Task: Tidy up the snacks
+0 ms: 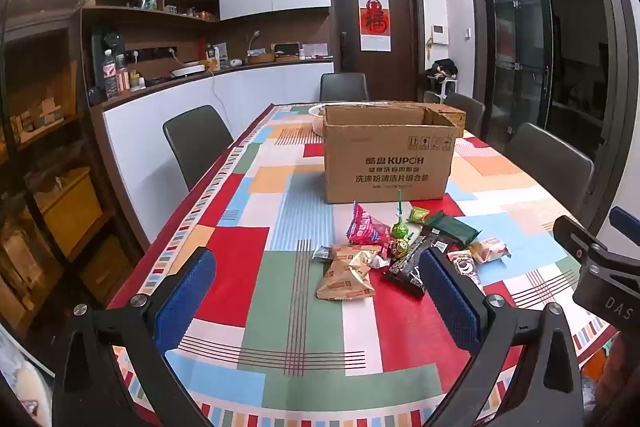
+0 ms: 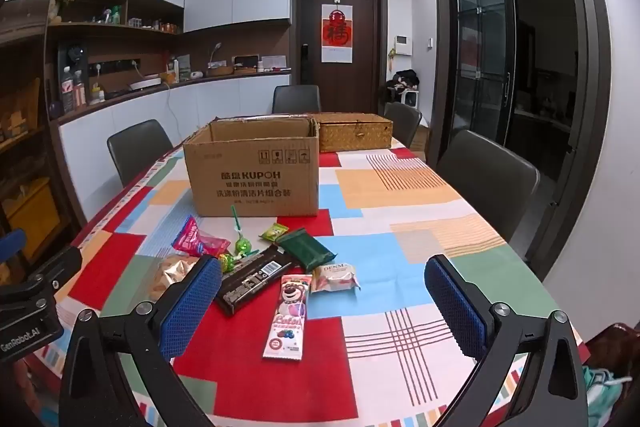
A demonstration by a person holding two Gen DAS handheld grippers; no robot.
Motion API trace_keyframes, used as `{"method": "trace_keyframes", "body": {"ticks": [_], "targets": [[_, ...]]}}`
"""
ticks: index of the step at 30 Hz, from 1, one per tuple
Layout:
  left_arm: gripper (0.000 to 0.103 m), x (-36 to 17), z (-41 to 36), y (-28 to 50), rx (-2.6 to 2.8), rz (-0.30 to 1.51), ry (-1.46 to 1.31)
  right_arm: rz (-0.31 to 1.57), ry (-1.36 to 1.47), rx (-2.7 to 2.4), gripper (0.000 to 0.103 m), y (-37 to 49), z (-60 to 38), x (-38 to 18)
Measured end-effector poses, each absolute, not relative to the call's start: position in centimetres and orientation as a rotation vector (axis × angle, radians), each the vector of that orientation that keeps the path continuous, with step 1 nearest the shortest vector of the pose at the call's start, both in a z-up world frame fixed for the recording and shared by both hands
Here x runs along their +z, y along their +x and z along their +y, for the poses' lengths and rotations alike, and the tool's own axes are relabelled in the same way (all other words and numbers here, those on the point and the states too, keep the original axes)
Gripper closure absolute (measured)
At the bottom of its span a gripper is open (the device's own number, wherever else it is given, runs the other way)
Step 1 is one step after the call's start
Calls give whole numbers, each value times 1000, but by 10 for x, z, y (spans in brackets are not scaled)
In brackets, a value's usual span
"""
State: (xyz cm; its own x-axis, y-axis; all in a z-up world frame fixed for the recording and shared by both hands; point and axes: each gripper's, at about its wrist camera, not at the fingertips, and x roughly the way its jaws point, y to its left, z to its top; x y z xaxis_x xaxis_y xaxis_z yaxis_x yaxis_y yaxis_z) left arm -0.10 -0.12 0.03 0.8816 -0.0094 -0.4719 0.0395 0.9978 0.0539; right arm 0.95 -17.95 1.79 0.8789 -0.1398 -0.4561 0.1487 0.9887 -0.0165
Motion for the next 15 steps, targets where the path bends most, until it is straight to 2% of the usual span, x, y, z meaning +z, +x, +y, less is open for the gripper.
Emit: {"method": "trace_keyframes", "body": {"ticks": [15], "targets": [[0,10,1,-9,-39,481,54,469,23,-149,1,10,-180,17]]}}
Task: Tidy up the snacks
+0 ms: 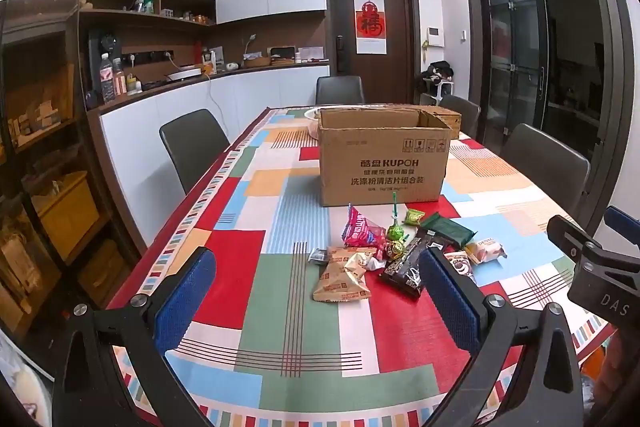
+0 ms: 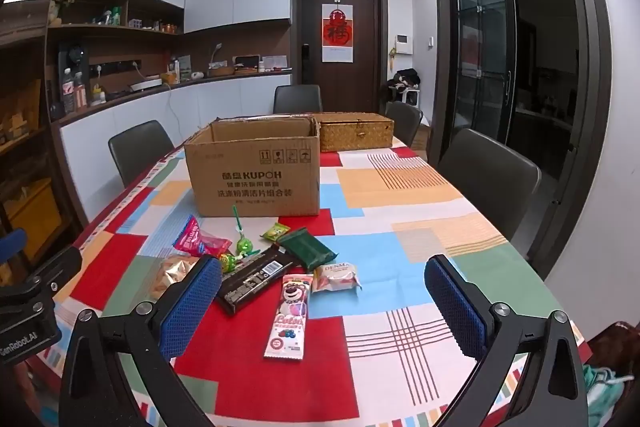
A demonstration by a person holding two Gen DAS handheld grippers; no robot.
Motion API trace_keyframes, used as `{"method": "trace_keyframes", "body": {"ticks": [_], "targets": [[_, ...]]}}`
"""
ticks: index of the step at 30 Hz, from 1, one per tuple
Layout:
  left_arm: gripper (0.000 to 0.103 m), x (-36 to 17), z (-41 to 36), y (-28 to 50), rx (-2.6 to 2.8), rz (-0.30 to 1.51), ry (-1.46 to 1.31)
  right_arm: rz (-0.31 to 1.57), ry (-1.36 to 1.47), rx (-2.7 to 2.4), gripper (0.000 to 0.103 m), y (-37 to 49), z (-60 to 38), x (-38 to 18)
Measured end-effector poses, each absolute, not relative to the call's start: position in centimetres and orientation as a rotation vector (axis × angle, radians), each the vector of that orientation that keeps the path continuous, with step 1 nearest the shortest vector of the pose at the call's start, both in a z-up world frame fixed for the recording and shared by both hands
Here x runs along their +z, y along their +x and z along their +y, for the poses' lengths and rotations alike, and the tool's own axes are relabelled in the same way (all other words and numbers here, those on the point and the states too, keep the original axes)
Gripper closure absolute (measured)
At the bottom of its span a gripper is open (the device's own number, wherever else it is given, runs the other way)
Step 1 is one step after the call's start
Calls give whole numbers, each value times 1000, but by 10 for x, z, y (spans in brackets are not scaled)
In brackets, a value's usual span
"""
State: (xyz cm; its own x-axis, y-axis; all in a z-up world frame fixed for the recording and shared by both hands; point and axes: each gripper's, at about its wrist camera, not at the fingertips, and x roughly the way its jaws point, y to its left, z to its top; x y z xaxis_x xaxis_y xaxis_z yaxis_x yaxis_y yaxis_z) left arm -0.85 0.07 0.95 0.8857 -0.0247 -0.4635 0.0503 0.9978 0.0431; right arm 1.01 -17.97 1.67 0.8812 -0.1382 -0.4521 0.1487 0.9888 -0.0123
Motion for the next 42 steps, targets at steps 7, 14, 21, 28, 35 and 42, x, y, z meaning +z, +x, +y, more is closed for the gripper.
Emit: {"method": "trace_keyframes", "body": {"ticks": [7,14,21,28,35,42], "targets": [[0,8,-1,-9,-37,481,55,471,25,-149,1,11,-175,16],[0,6,-2,-6,-39,482,56,473,25,-147,1,11,-176,16],[0,1,-3,-2,-40,490,55,475,25,-147,1,12,-179,14],[0,-1,-3,-1,-42,494,54,476,24,-146,1,12,-178,14],[0,-2,-3,-1,-42,496,53,478,24,-147,1,13,-178,14],[0,-5,-2,0,-43,505,50,482,24,-146,1,15,-178,8]]}}
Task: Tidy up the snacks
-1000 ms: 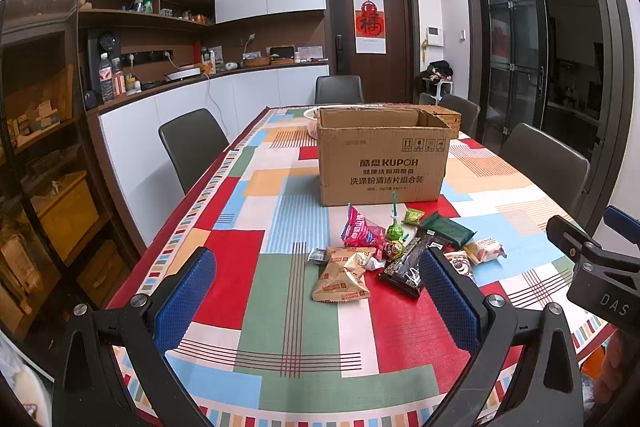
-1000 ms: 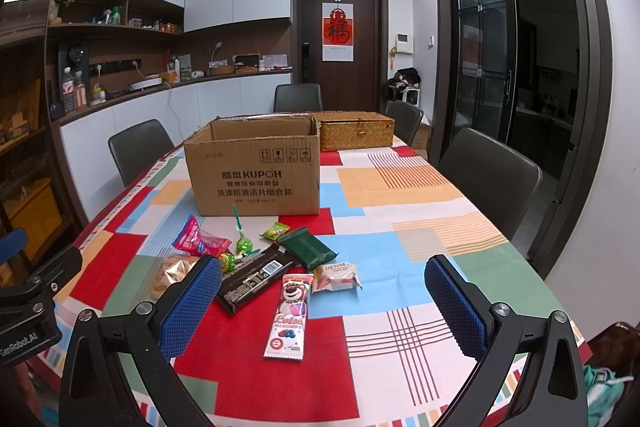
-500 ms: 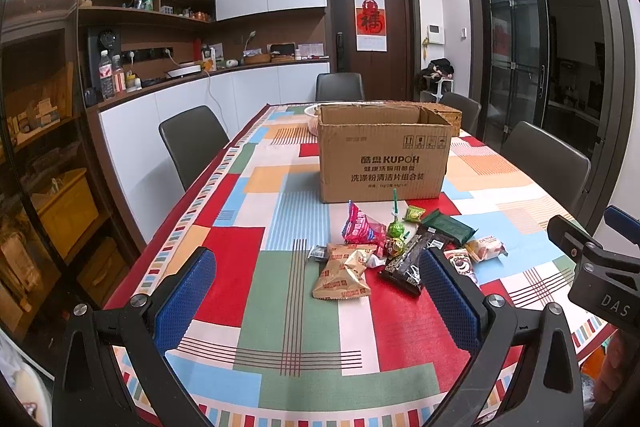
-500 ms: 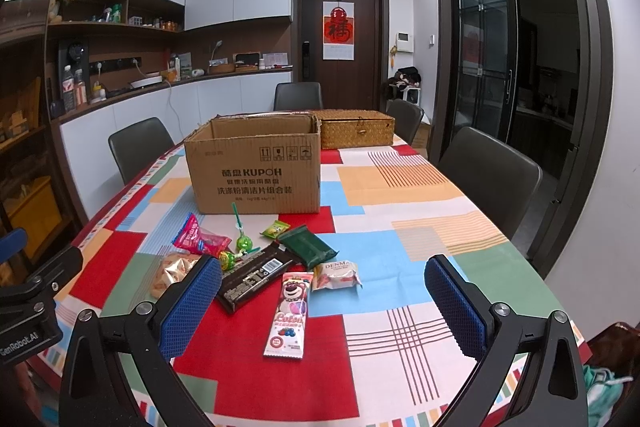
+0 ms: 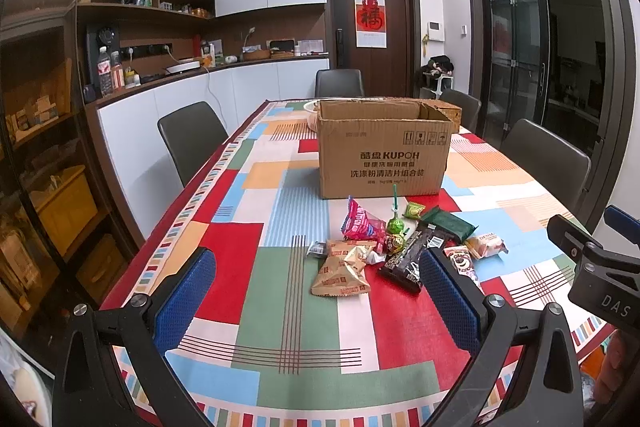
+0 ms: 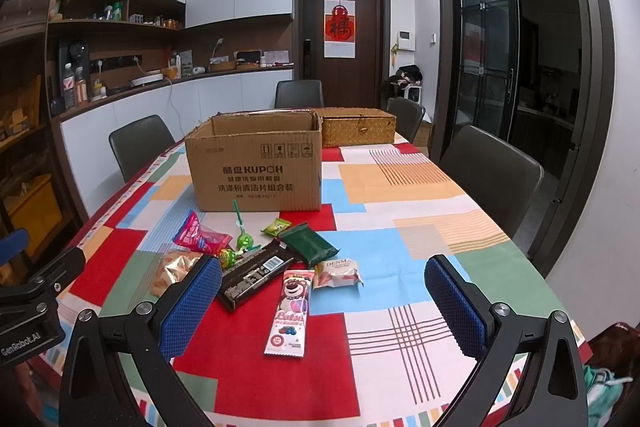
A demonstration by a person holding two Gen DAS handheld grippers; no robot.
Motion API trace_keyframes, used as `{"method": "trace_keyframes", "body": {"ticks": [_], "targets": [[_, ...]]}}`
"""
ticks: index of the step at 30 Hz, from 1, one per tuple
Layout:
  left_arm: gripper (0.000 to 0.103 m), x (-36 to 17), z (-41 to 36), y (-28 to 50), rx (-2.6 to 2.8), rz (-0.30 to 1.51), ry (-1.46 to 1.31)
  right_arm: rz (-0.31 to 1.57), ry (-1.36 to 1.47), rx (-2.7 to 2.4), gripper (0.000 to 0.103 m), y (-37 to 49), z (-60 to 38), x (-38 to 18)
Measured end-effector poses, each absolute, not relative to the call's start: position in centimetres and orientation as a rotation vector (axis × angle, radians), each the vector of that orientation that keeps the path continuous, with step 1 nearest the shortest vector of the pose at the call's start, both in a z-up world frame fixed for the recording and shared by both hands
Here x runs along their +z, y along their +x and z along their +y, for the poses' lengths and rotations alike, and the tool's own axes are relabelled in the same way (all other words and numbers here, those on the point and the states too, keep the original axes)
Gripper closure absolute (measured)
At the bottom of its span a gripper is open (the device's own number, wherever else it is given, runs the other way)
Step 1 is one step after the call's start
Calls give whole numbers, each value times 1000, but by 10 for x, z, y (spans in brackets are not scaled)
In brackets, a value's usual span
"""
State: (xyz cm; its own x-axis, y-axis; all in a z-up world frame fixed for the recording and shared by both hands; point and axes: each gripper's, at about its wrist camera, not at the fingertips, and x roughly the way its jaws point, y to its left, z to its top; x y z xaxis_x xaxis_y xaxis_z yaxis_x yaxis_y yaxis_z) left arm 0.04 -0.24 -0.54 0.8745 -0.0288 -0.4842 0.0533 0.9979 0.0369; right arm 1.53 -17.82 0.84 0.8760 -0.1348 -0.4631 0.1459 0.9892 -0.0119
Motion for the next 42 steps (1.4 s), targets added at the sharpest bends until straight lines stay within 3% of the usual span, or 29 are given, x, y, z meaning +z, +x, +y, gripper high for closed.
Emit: {"method": "trace_keyframes", "body": {"ticks": [42], "targets": [[0,-24,-3,29,-56,594,47,585,22,-137,1,36,-179,-8]]}}
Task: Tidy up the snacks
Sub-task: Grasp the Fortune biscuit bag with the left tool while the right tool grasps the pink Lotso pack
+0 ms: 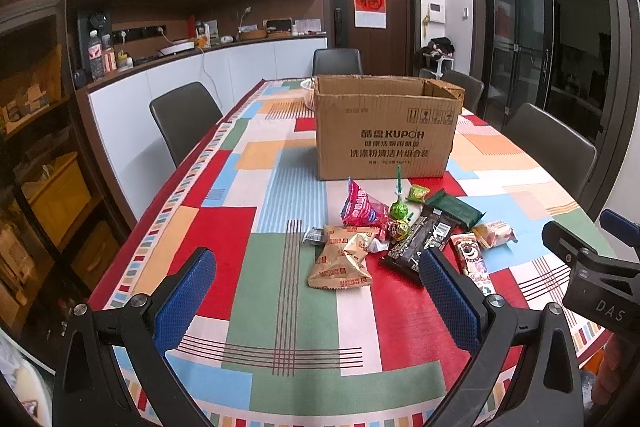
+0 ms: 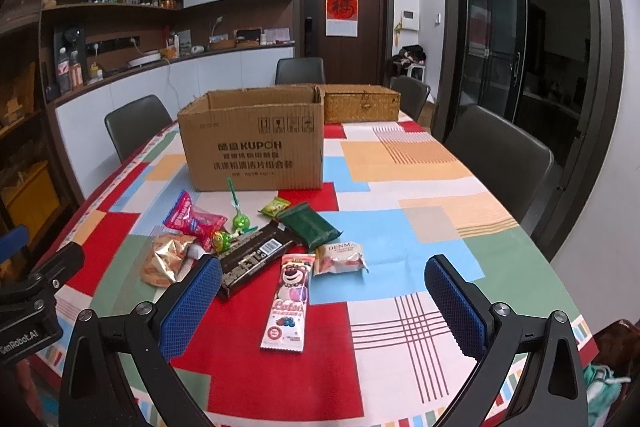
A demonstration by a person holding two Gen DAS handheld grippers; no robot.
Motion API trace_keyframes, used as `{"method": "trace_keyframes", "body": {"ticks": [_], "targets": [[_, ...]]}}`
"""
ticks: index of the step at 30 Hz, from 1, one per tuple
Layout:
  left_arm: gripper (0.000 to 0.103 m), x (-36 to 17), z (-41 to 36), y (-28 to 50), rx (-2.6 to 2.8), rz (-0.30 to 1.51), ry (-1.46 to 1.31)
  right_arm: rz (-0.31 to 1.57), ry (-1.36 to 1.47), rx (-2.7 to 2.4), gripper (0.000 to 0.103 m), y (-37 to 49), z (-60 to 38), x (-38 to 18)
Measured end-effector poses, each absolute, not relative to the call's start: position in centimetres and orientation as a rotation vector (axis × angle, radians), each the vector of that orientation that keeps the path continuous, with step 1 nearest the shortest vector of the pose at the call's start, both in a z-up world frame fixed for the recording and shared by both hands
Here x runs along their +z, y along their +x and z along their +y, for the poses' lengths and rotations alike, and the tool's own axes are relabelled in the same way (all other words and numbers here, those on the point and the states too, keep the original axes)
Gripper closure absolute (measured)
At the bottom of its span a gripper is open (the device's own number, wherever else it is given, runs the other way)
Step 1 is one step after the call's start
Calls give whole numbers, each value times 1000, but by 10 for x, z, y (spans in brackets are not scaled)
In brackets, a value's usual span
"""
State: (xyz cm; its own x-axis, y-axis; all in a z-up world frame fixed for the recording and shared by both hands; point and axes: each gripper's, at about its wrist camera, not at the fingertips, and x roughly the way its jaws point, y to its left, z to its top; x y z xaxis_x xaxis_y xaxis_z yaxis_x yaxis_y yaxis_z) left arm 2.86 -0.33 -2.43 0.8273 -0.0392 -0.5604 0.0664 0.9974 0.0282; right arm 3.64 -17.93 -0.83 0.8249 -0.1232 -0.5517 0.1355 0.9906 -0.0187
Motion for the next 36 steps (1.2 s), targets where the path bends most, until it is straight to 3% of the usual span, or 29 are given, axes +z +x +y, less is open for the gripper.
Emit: {"method": "trace_keyframes", "body": {"ticks": [5,10,36], "targets": [[0,-30,-3,43,-74,632,44,637,14,-134,1,51,-178,-16],[7,-40,-3,61,-83,681,42,693,4,-126,5,68,-177,-25],[44,-101,-17,156,-177,930,88,1033,4,-18,58,153,-170,-97]]}}
